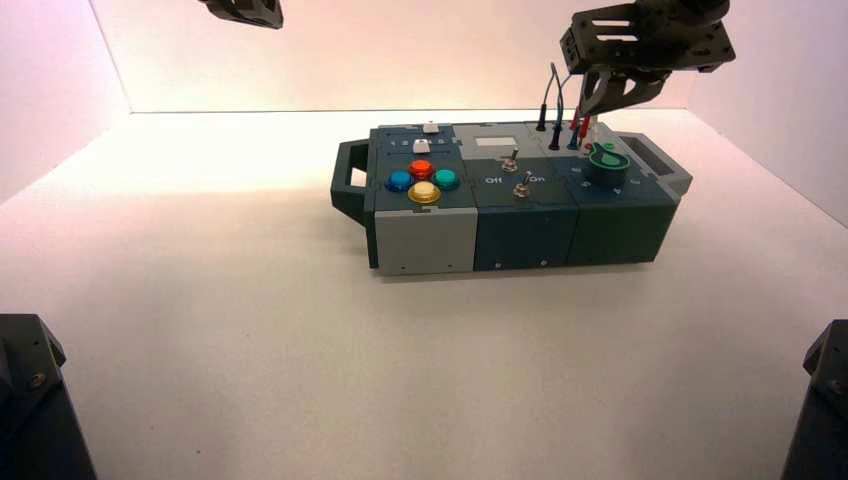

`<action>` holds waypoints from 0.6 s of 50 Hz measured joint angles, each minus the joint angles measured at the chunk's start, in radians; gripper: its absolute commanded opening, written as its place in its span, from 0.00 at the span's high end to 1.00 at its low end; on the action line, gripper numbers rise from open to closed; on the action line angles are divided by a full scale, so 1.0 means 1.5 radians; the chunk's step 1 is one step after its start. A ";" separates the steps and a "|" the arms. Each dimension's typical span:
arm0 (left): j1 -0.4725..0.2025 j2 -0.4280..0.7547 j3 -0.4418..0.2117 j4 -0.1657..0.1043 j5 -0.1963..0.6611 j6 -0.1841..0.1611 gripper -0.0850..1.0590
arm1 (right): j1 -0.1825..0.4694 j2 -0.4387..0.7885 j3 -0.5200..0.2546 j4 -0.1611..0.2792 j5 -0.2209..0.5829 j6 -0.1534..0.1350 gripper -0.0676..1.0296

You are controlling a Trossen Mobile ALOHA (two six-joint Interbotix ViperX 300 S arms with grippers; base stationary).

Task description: Pull the blue wire.

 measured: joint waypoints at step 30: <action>0.000 0.000 0.000 0.001 0.000 0.000 0.95 | -0.012 0.005 0.000 -0.009 -0.031 0.000 0.85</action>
